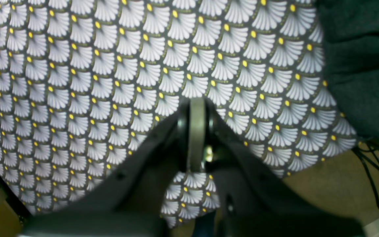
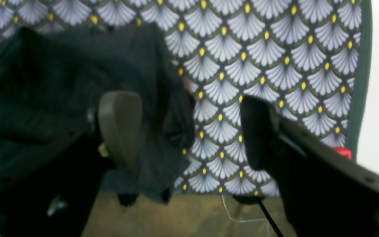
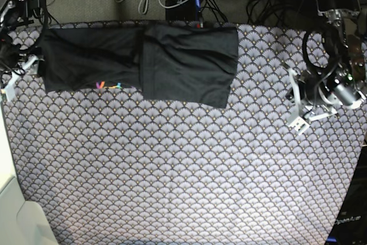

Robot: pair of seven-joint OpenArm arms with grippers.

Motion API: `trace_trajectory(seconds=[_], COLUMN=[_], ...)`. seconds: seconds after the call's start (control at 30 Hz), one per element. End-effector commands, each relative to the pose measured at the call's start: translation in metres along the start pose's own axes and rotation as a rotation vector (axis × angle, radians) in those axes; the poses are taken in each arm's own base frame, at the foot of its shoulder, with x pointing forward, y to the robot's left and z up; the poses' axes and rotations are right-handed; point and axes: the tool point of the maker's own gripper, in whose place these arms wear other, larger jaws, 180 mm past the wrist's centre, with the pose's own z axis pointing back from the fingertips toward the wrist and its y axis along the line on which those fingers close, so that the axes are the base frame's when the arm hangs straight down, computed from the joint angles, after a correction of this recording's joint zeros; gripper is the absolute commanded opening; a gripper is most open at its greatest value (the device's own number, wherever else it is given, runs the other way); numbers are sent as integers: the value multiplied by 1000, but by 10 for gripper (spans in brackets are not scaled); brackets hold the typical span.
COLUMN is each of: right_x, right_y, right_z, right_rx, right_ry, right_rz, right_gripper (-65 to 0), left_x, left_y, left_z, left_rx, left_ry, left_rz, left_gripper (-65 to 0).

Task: Fold the T-shirt properly
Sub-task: 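Release the shirt end with the right gripper and raise it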

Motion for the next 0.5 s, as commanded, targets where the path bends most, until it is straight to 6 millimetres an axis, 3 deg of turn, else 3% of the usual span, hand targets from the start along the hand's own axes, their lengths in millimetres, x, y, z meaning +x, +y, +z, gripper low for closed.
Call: trace_trajectory(seconds=[0.0,0.1,0.27,0.47], right_x=[8,5,-24,-32], right_y=[-7,-6,-9,-14], right_z=[6,4,-18,-26], right_rx=[-22,-14,37,57], right_ry=[-22,-14,77,111], right_rz=[14,6,-71,-104], right_gripper=[-169,-168,-167,-167], left_x=[10,9,7,7], left_y=[8,8,7,7], left_z=[7,7,7,7], left_rx=[25,24,23,23], left_ry=[-32,-31,-26,-26], left_rz=[-9,-9,-9,-9], left_gripper=[-645,-645,-645,-645])
